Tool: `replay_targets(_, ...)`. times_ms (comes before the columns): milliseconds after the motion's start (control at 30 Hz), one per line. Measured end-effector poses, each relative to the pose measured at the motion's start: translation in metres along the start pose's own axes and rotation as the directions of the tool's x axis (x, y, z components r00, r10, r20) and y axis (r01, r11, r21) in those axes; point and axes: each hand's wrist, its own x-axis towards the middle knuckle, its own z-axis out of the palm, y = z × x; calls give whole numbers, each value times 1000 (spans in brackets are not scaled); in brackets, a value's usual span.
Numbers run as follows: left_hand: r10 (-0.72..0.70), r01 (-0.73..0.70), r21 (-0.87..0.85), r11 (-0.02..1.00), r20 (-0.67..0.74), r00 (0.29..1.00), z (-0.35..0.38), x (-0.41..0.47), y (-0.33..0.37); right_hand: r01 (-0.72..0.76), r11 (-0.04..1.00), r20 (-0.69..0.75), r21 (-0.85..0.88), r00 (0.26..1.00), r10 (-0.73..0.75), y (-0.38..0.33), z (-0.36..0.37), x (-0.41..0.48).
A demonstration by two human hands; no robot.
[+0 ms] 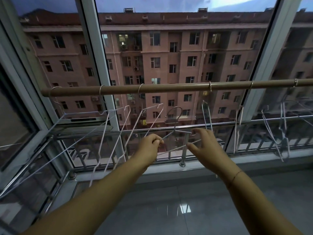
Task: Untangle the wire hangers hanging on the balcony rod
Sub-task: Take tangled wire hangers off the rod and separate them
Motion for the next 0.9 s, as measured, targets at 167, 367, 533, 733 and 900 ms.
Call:
replay_targets(167, 81, -77, 82, 994, -42, 996, -5, -3, -5, 6, 997, -33, -80, 999, -8, 14, -7, -6)
replay_targets(367, 235, -219, 211, 953, -53, 971, -8, -4, -4, 31, 987, -112, -158, 992, -50, 24, -19, -12)
replay_targets(533, 359, -351, 211, 912, 0, 933, -7, -5, 0, 28, 965, -141, -261, 988, -67, 26, -39, -17)
replay_targets(733, 318, -310, 71, 948, -162, 934, 5, -7, 20, 57, 986, -73, -157, 995, -69, 18, -53, -32)
replay_targets(900, 392, -419, -10, 908, -334, 857, 28, -34, 50, -11, 989, -316, -144, 948, -35, -5, -46, -45)
